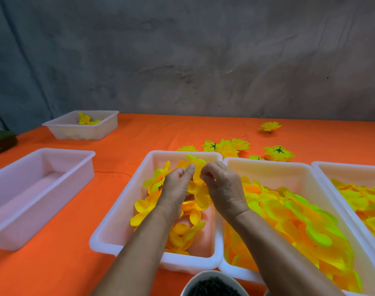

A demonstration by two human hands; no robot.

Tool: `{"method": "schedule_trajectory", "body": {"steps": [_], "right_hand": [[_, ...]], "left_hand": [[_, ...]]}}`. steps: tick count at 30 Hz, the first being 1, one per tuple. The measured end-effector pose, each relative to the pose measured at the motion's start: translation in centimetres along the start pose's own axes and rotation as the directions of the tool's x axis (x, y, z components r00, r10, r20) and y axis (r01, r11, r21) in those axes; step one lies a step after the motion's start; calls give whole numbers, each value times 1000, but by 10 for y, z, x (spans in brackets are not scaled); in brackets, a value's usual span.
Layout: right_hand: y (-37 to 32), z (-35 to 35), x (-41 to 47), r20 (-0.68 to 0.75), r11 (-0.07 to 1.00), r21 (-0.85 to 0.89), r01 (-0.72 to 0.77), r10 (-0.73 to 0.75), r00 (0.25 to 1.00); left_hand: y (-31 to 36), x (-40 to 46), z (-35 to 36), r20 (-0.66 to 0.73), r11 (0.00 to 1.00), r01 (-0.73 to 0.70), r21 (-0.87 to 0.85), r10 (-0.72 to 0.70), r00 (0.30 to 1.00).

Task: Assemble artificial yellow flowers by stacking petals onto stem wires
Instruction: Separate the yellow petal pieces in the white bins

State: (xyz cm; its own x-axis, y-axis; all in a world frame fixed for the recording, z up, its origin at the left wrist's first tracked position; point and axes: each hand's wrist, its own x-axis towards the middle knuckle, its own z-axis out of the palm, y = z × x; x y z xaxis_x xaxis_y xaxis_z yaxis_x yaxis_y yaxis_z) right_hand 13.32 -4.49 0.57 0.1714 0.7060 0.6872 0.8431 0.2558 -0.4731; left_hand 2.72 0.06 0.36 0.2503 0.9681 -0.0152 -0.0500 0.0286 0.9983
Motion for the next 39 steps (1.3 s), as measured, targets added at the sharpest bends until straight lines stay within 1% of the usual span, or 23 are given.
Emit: {"method": "schedule_trajectory", "body": {"steps": [3, 5, 7, 9, 11, 12, 13, 14, 15, 16, 17, 18, 19, 21, 22, 24, 26, 29, 30, 32, 36, 38, 39], "right_hand": [[-2, 0, -1, 32, 999, 41, -6, 4, 999], [-6, -1, -2, 40, 997, 80, 14, -17, 999], [-11, -2, -2, 43, 991, 99, 86, -91, 995], [-13, -1, -3, 62, 983, 110, 148, -156, 986], [-11, 2, -5, 118, 983, 144, 111, -129, 985], [-10, 4, -6, 145, 985, 157, 72, -95, 985], [-10, 5, -6, 155, 985, 165, 40, -66, 986], [-10, 6, -6, 148, 984, 176, 16, -42, 988], [-9, 6, -5, 130, 981, 196, -6, -20, 991], [-9, 5, -5, 109, 975, 221, -24, 0, 994], [-8, 4, -4, 94, 970, 242, -33, 10, 995], [-8, 3, -3, 90, 968, 249, -31, 9, 996], [-7, 3, -3, 95, 970, 240, -21, -2, 995], [-6, 4, -4, 133, 984, 176, 4, -28, 991], [-5, 5, -5, 152, 993, 120, 12, -30, 988], [-5, 5, -5, 157, 1000, 10, 3, -5, 988], [-4, 3, -5, 144, 999, -41, -5, 11, 989], [-3, 0, -5, 166, 999, -40, 24, -17, 986], [-3, -2, -6, 166, 999, -18, 36, -33, 986], [-5, -2, -6, 152, 997, 43, 63, -69, 986], [-6, 3, -5, 146, 987, 154, 39, -62, 987], [-5, 5, -4, 139, 978, 210, -14, -16, 990], [-5, 6, -4, 142, 967, 246, -71, 36, 989]], "left_hand": [[2, 0, -2, 53, 991, 117, -61, -114, 992], [2, 1, -4, 43, 978, 171, -119, -167, 985], [3, 3, -6, -23, 961, 213, -174, -220, 975], [3, 5, -7, -121, 965, 202, -169, -223, 967], [0, 6, -8, -227, 990, 127, -59, -137, 964], [-1, 7, -8, -288, 996, 62, 58, -43, 957], [-1, 6, -8, -338, 974, -10, 228, 89, 937], [-1, 6, -9, -348, 911, -71, 407, 226, 910], [-1, 5, -8, -324, 839, -133, 528, 343, 882], [-2, 4, -7, -293, 802, -183, 568, 406, 866], [-2, 3, -6, -271, 817, -218, 534, 409, 871], [-2, 3, -6, -260, 862, -227, 454, 371, 891], [-2, 3, -5, -248, 916, -215, 340, 308, 918], [-2, 3, -4, -217, 983, -146, 109, 167, 962], [-2, 4, -4, -207, 993, -109, 39, 115, 972], [-2, 4, -4, -185, 999, -42, -23, 37, 982], [-3, 5, -5, -170, 1000, 9, -3, -9, 985], [-6, 5, -6, -136, 977, -10, 214, 40, 990], [-6, 5, -6, -136, 968, -24, 250, 60, 989], [-5, 5, -6, -190, 958, -61, 280, 118, 975], [-3, 6, -9, -339, 898, -125, 422, 284, 897], [-3, 6, -8, -346, 894, -164, 418, 323, 881], [-3, 6, -7, -326, 893, -186, 409, 334, 885]]}}
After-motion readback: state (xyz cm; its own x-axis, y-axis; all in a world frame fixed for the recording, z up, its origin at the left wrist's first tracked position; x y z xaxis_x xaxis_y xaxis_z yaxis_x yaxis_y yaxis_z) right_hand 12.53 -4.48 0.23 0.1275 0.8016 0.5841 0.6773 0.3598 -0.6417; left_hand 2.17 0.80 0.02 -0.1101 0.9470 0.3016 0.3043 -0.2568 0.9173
